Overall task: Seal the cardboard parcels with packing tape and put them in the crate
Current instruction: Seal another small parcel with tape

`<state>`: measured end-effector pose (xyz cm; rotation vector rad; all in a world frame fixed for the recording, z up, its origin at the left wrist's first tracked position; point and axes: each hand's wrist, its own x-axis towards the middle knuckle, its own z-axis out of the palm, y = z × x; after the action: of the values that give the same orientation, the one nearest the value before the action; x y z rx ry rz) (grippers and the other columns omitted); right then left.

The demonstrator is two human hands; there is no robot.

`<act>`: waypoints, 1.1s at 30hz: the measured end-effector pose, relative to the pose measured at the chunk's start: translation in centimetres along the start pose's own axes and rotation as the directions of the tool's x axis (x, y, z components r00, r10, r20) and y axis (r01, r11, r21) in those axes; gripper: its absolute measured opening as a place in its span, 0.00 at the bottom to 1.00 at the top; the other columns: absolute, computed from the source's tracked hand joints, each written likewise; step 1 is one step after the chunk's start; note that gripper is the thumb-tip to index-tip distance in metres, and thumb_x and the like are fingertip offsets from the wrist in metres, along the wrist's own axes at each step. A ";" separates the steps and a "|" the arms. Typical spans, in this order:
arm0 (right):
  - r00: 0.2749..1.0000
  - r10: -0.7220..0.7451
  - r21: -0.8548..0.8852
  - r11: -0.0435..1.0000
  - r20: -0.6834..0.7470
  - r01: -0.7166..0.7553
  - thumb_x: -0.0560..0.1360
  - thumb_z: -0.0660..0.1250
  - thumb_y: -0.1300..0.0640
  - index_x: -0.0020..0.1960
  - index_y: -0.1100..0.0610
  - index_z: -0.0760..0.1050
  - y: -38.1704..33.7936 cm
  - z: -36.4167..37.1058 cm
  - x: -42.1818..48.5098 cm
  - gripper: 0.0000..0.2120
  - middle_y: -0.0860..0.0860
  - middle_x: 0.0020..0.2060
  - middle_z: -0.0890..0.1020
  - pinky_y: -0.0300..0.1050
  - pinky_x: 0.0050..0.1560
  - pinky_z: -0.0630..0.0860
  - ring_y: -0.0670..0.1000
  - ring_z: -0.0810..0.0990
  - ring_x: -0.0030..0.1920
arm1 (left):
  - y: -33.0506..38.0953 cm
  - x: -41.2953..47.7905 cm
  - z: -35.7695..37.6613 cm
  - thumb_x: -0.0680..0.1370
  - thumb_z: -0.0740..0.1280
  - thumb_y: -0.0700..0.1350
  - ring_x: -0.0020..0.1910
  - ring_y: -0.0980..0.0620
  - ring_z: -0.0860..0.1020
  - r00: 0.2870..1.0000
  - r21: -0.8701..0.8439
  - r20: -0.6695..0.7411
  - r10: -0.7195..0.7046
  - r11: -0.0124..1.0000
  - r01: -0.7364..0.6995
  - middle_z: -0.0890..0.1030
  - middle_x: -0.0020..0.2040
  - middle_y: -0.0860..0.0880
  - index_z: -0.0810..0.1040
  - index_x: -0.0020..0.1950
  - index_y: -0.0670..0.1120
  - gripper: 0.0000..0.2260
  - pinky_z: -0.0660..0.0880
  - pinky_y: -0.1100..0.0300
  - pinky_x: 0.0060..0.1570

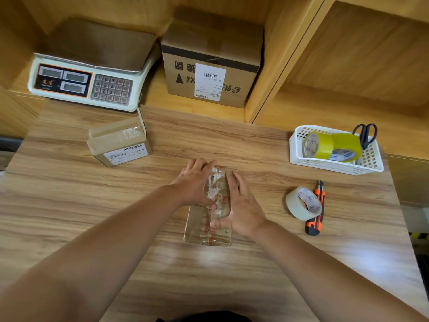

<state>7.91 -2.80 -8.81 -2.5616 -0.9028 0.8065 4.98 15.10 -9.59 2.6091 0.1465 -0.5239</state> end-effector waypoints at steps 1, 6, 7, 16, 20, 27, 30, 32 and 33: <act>1.000 0.020 0.015 1.000 -0.003 -0.020 0.61 0.75 0.35 0.75 0.50 0.28 0.0 -0.1 0.3 0.66 0.41 0.73 0.30 0.46 0.75 0.51 0.49 0.42 0.76 | -0.2 0.1 0.0 0.62 0.76 0.63 0.69 0.49 0.54 1.000 -0.016 -0.007 0.001 1.000 -0.001 0.57 0.69 0.50 0.47 0.78 0.51 0.55 0.58 0.52 0.70; 0.996 0.074 0.063 0.995 0.050 -0.077 0.62 0.76 0.38 0.73 0.49 0.24 -0.1 -1.0 2.2 0.66 0.42 0.74 0.33 0.46 0.73 0.59 0.49 0.47 0.77 | -0.8 0.3 -0.1 0.65 0.77 0.58 0.69 0.51 0.55 1.000 -0.163 -0.021 -0.005 0.987 0.002 0.59 0.69 0.51 0.54 0.77 0.52 0.48 0.58 0.54 0.70; 0.995 0.087 0.084 0.992 0.042 -0.090 0.62 0.77 0.39 0.74 0.49 0.27 0.0 -1.2 2.6 0.65 0.41 0.75 0.37 0.47 0.71 0.63 0.50 0.52 0.76 | -0.9 0.4 -0.1 0.66 0.77 0.57 0.69 0.51 0.55 1.000 -0.197 -0.023 -0.010 0.980 0.006 0.60 0.69 0.51 0.56 0.77 0.52 0.46 0.58 0.54 0.70; 0.993 0.054 0.136 0.990 -0.101 -0.040 0.66 0.75 0.40 0.63 0.54 0.66 0.6 -1.9 5.1 0.33 0.47 0.56 0.65 0.43 0.45 0.73 0.48 0.74 0.49 | -1.5 1.5 0.4 0.71 0.74 0.49 0.64 0.53 0.61 0.988 -0.399 -0.141 -0.065 0.917 0.004 0.68 0.61 0.53 0.71 0.68 0.53 0.26 0.59 0.62 0.62; 0.996 0.038 0.162 0.986 -0.084 -0.024 0.68 0.73 0.42 0.62 0.53 0.67 0.9 -2.0 6.0 0.29 0.47 0.55 0.67 0.48 0.49 0.76 0.49 0.75 0.50 | -1.7 2.1 0.5 0.74 0.71 0.49 0.63 0.52 0.63 0.975 -0.444 -0.177 -0.137 0.895 0.045 0.69 0.56 0.54 0.75 0.63 0.52 0.17 0.60 0.61 0.60; 0.993 0.032 0.133 0.991 -0.113 -0.017 0.75 0.66 0.44 0.50 0.54 0.66 1.1 -2.2 6.8 0.15 0.47 0.47 0.69 0.43 0.39 0.67 0.47 0.72 0.41 | -1.5 2.6 0.9 0.77 0.67 0.50 0.60 0.50 0.65 0.967 -0.378 -0.220 -0.130 0.925 0.038 0.68 0.51 0.54 0.76 0.60 0.49 0.13 0.64 0.52 0.62; 0.990 0.027 0.174 0.985 -0.136 -0.003 0.77 0.64 0.46 0.44 0.52 0.64 1.3 -2.1 7.0 0.13 0.45 0.42 0.67 0.39 0.35 0.63 0.45 0.69 0.37 | -1.5 2.8 1.1 0.78 0.65 0.50 0.59 0.50 0.66 0.962 -0.379 -0.242 -0.129 0.925 0.028 0.69 0.50 0.54 0.78 0.57 0.49 0.10 0.65 0.52 0.60; 0.989 0.046 0.176 0.984 -0.138 -0.021 0.78 0.62 0.46 0.42 0.51 0.64 1.1 -2.2 7.2 0.12 0.46 0.41 0.68 0.41 0.36 0.67 0.46 0.70 0.37 | -1.5 2.9 1.1 0.79 0.63 0.49 0.57 0.51 0.66 0.955 -0.405 -0.259 -0.146 0.914 0.030 0.70 0.47 0.55 0.79 0.53 0.50 0.07 0.64 0.53 0.58; 0.988 0.073 0.189 0.981 -0.139 -0.046 0.79 0.60 0.45 0.41 0.51 0.64 0.9 -2.2 7.3 0.13 0.48 0.42 0.69 0.44 0.38 0.70 0.49 0.71 0.39 | -1.4 3.0 1.1 0.80 0.62 0.49 0.56 0.51 0.66 0.953 -0.411 -0.259 -0.154 0.911 0.035 0.69 0.46 0.54 0.79 0.52 0.49 0.07 0.64 0.54 0.56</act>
<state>14.36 1.04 -10.46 -2.4567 -0.6759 0.6755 7.05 15.88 -12.26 2.2604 0.4328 -0.1206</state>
